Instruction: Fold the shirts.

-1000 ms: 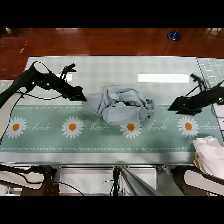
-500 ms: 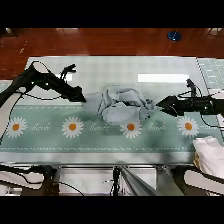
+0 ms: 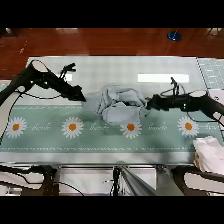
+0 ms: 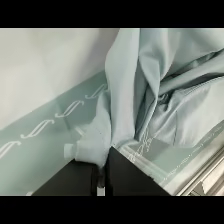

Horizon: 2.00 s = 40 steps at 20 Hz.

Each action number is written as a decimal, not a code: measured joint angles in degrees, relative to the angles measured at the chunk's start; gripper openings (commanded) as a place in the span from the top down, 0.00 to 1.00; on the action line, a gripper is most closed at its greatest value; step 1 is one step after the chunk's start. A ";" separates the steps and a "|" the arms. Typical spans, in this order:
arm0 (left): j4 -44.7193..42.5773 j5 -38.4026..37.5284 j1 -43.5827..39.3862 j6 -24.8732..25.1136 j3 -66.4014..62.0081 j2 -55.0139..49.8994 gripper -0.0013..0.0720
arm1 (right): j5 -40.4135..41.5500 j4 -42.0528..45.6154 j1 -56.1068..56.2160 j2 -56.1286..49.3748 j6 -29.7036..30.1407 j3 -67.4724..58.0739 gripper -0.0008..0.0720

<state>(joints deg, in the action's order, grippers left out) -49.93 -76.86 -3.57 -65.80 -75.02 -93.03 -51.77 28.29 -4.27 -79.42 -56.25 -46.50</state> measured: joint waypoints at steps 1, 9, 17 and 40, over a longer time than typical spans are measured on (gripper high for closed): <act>-0.04 0.04 0.33 0.42 -1.92 1.11 0.94 | 0.15 -0.28 -0.22 2.14 0.52 -1.84 0.95; -0.07 9.22 5.84 -1.97 -27.58 19.78 0.94 | -3.72 8.17 -10.36 23.58 -5.97 -25.88 0.95; -4.20 14.75 7.37 -3.23 -36.70 40.02 0.94 | -5.77 13.40 -14.27 33.53 -12.90 -48.41 0.95; -18.29 -11.32 7.41 -21.73 -7.85 52.39 0.94 | -50.60 44.63 -10.91 21.49 -29.35 -49.81 0.95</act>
<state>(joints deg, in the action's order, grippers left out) -68.23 -88.18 3.84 -87.53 -82.87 -40.64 -102.37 72.93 -15.18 -57.93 -85.60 -96.31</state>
